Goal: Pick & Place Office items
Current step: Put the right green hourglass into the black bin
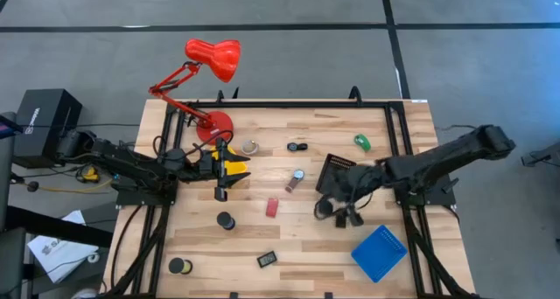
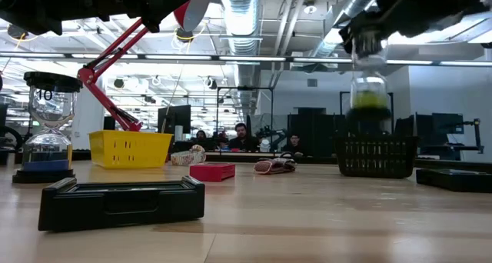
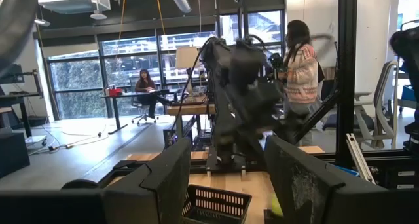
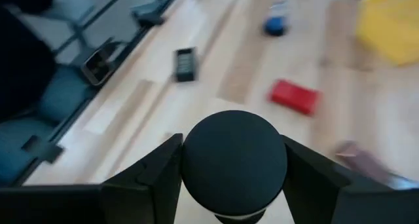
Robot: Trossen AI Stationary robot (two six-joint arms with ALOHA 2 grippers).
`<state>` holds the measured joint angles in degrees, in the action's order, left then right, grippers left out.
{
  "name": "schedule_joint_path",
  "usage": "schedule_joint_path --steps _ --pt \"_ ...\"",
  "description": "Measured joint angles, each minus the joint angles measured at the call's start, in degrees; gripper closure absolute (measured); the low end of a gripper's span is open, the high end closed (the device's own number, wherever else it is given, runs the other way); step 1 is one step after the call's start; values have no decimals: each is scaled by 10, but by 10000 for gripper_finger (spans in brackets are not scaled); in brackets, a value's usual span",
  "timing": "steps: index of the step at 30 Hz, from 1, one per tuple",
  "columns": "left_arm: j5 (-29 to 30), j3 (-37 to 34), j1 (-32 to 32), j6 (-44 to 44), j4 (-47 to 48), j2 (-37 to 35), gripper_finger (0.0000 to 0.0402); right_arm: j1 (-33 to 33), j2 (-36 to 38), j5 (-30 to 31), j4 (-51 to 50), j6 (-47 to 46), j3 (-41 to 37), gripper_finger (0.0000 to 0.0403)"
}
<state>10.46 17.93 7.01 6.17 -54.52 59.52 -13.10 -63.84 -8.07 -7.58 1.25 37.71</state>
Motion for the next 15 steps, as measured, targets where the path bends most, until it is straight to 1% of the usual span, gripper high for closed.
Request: schedule_joint_path --steps 3,5,8,11,15 --pt "0 0 0 0 0 0 211 21 74 28 -56 16 0 201" --pt "0 0 0 0 0 0 211 38 118 63 -97 23 0 196" --pt "0 0 0 0 -1 0 211 70 164 112 -148 33 0 191" --pt "0 0 0 0 -3 0 211 110 182 124 -159 34 0 196" --pt "0 0 0 0 -8 0 211 159 176 120 -173 32 -7 199"
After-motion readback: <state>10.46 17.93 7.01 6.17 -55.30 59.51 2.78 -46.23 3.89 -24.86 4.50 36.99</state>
